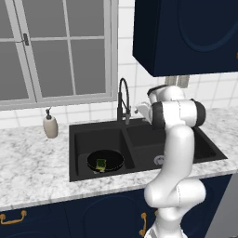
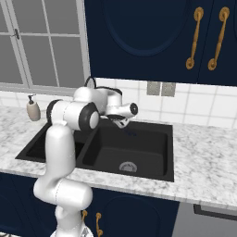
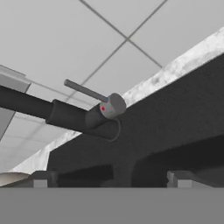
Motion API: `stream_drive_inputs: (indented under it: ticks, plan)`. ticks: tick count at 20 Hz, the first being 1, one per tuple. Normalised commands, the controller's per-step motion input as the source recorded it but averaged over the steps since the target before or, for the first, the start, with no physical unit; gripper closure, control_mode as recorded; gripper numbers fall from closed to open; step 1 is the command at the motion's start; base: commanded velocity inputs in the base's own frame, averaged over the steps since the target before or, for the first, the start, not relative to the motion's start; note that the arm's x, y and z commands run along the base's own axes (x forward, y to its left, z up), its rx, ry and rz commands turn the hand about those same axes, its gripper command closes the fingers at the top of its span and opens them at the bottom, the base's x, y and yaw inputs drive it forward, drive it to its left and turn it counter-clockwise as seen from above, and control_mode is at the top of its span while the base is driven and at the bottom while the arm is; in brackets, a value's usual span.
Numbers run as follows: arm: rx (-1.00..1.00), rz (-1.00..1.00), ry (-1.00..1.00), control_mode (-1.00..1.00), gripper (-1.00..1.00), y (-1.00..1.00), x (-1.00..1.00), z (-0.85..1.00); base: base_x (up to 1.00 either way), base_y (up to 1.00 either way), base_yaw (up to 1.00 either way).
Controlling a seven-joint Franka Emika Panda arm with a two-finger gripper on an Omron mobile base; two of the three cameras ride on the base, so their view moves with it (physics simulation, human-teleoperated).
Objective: Pick the pan and sponge and place them into the sink. Then turn on the water.
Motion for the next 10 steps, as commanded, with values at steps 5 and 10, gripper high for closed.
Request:
stream_drive_inputs:
  ticks: [5,10]
  plan:
    - [0.01,0.0,0.0,-1.0,-1.0,0.14,0.32,-0.09,0.0,0.0,0.0]
    - [0.0,0.0,0.0,-1.0,-1.0,0.13,0.33,-0.11,0.0,0.0,0.0]
